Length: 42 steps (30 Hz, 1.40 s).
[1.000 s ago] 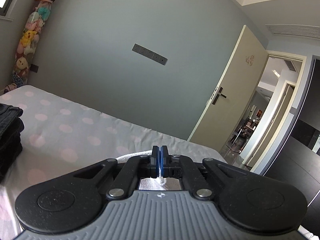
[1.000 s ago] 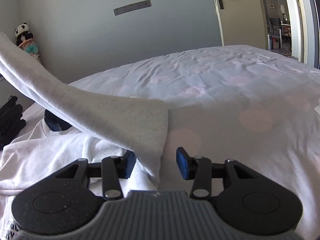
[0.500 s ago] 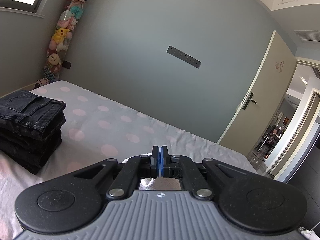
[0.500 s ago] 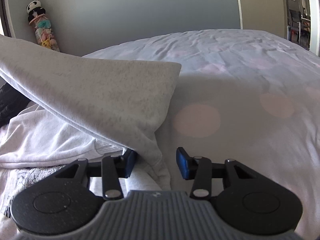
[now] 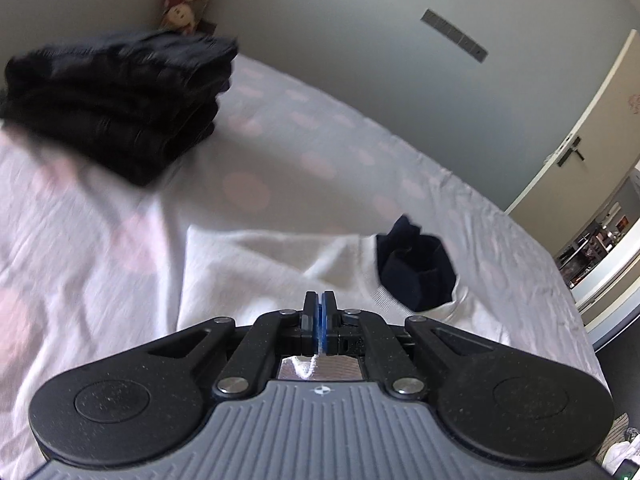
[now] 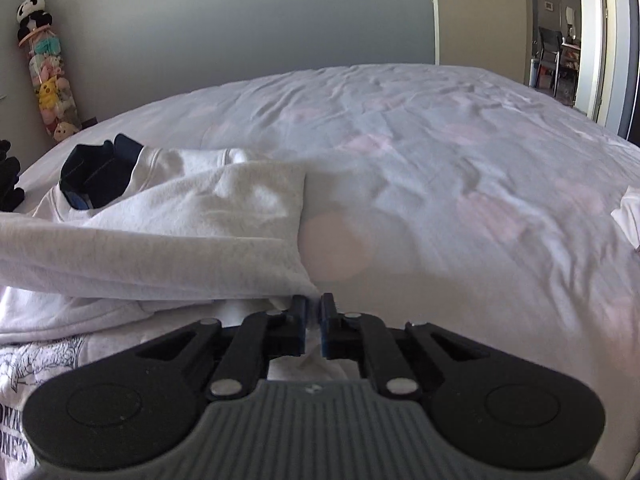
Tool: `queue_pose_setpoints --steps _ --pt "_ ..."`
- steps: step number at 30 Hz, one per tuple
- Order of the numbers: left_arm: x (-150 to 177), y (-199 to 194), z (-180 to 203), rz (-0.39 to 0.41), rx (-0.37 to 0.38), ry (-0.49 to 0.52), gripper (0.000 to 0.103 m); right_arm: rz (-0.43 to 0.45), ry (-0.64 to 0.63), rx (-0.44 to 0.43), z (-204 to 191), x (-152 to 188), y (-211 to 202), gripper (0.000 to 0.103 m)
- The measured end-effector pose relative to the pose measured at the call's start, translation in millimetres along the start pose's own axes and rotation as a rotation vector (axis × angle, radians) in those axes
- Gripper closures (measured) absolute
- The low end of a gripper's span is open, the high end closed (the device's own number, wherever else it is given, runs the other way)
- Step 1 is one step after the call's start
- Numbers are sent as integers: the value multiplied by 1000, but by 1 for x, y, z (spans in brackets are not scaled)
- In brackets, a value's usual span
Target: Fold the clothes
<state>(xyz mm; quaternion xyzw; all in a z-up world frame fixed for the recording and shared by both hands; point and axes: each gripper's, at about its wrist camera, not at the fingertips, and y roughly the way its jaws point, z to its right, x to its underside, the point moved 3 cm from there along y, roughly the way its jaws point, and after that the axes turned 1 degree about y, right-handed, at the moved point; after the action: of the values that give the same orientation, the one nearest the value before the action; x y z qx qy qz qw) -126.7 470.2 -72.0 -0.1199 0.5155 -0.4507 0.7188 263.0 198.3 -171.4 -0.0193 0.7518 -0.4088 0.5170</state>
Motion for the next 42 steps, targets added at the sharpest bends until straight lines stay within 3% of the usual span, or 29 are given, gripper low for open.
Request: queue_pose_setpoints --steps 3,7,9,11,13,14,17,20,21,22,23,26,32,34,36,38,42 --pt "29 9 -29 -66 5 -58 102 -11 -9 -6 -2 2 -1 94" --pt "48 8 -50 -94 88 -133 100 -22 -8 -11 -3 5 -3 86" --pt "46 1 -53 -84 125 -154 86 -25 -1 -11 -2 4 -2 84" --pt "37 -1 -54 -58 139 -177 49 -27 5 -10 -2 4 -1 83" --pt "29 1 -54 -50 154 -193 38 -27 0 -11 -3 4 -1 82" --pt "28 6 -52 -67 162 -196 38 -27 -7 -14 -5 5 -1 82" --pt "32 31 -41 -136 141 -164 38 -27 -25 -14 -9 6 -1 78" --pt "44 52 -29 -168 106 -108 48 -34 -16 -11 -6 7 2 74" --pt "47 55 -25 -165 96 -87 56 -34 -12 -10 -4 7 2 72" --pt "49 56 -22 -158 89 -63 79 -34 -7 -9 -3 7 3 69" --pt "48 53 -17 -136 94 -43 95 -35 -6 -12 -3 7 3 68" --pt "43 41 -3 -70 111 17 97 -37 -2 -22 -2 8 4 67" --pt "-14 -3 51 94 203 156 99 -42 -21 -30 -5 9 7 66" --pt "-30 -7 56 113 176 184 99 -45 -26 -32 -5 9 8 66" --pt "-39 -4 51 104 134 196 100 -47 -33 -30 -4 9 8 68" --pt "-29 11 35 52 80 202 100 -49 -42 -25 -4 8 7 83" --pt "1 42 -2 -45 -19 195 100 -65 -39 -4 -1 9 11 87"
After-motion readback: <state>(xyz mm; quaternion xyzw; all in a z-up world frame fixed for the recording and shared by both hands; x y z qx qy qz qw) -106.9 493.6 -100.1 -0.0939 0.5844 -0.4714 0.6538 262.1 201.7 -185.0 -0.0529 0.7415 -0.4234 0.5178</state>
